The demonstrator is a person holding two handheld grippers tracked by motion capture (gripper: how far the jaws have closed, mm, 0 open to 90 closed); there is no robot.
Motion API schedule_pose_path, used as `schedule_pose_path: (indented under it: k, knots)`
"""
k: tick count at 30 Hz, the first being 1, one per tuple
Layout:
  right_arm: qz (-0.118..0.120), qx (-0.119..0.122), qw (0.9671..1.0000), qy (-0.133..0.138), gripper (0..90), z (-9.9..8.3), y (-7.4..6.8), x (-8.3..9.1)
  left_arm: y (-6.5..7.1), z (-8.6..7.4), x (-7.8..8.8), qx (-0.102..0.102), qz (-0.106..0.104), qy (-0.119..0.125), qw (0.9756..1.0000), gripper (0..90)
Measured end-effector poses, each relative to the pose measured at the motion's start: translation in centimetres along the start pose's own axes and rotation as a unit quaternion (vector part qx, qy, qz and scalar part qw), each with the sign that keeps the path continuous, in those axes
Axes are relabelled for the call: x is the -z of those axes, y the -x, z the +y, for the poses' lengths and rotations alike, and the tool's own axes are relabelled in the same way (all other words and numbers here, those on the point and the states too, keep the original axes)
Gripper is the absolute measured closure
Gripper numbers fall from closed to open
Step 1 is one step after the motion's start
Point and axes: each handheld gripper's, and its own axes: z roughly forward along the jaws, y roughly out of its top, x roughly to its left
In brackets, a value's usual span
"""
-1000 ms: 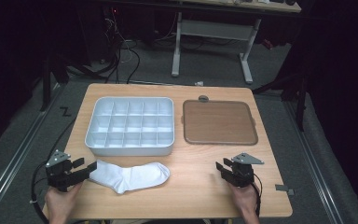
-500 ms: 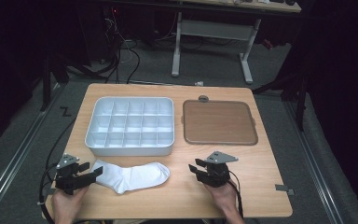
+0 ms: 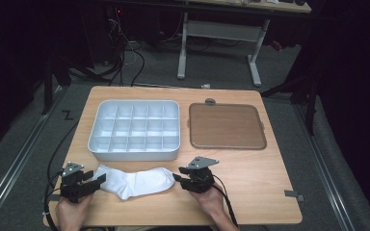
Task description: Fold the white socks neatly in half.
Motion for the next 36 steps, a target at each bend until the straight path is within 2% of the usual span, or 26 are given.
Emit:
schedule_pose_path:
  k: [8,13,18,23,25,30,36]
  knots:
    - [0.01,0.006,0.9998,-0.016,63.9,0.3,-0.6,-1.5,-0.3,-0.1,0.0,0.004,0.009,0.002,1.0,45.9]
    - [0.005,0.008,0.9996,-0.028,65.3,0.2,-0.7,-2.3,-0.2,-0.3,-0.1,-0.002,0.009,-0.004,0.9999,48.8]
    - [-0.003,0.02,0.9991,-0.037,71.1,0.1,-0.8,-2.8,-0.1,-0.6,-0.2,-0.008,0.011,-0.005,0.9999,51.9]
    - [-0.016,0.031,0.9985,-0.043,76.6,0.0,-0.8,-3.0,0.1,-0.8,-0.3,-0.026,0.015,-0.007,0.9995,56.2]
    - [-0.022,0.035,0.9982,-0.044,78.3,-0.1,-0.8,-3.0,0.4,-1.0,-0.3,-0.04,0.016,-0.008,0.999,57.0]
    - [-0.024,0.031,0.9983,-0.043,83.0,-0.3,-0.5,-2.9,0.6,-1.2,-0.3,-0.05,0.008,-0.018,0.9985,64.5]
    - [-0.028,0.031,0.9983,-0.042,84.1,-0.4,-0.4,-2.7,1.0,-1.3,-0.3,-0.04,-0.007,-0.029,0.9987,73.4]
